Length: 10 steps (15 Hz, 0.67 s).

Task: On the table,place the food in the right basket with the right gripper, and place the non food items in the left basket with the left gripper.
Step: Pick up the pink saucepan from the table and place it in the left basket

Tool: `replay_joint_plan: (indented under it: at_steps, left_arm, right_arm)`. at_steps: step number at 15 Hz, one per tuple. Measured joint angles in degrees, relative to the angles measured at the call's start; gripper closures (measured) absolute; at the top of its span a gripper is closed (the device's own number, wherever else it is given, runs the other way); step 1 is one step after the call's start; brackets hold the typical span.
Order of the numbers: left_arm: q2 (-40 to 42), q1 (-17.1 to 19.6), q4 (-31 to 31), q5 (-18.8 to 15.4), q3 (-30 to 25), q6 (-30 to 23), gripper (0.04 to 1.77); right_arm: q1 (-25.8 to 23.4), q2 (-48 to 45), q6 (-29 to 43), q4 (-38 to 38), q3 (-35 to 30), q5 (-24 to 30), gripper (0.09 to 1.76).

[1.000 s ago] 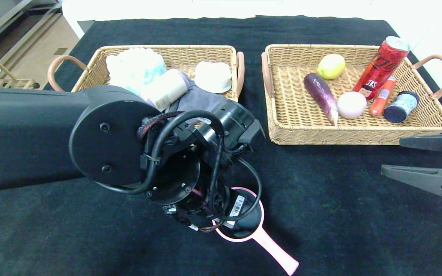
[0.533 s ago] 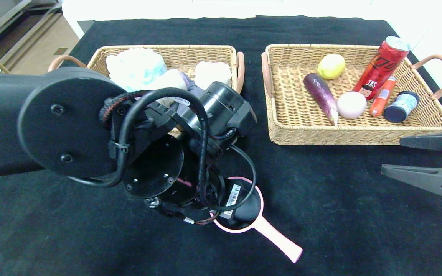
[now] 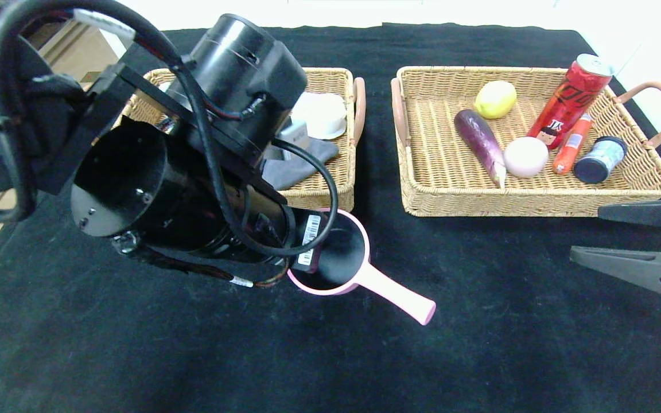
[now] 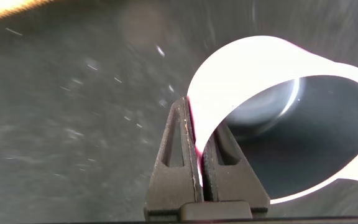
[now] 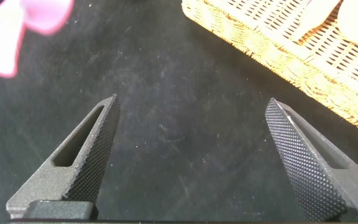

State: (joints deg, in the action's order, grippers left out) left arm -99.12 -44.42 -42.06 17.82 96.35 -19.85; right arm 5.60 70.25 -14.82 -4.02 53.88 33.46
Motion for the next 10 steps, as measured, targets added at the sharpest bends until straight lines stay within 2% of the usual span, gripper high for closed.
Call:
replay_joint_plan:
  at_steps: [3,7,10]
  left_arm:
    - [1.28,3.50,-0.02,-0.16,3.10,0.30,1.65]
    - [1.79,9.89,0.13,-0.79,9.52,2.10,1.65]
    - [1.57,15.37,5.10,-2.76,12.41,4.17,1.65]
  right_arm:
    - [0.00,0.00,-0.02,-0.02,0.00,-0.01,0.14]
    - [0.00,0.02,0.05,0.00,0.05,0.00,0.14]
    - [0.00,0.02,0.02,0.00,0.05,-0.01,0.14]
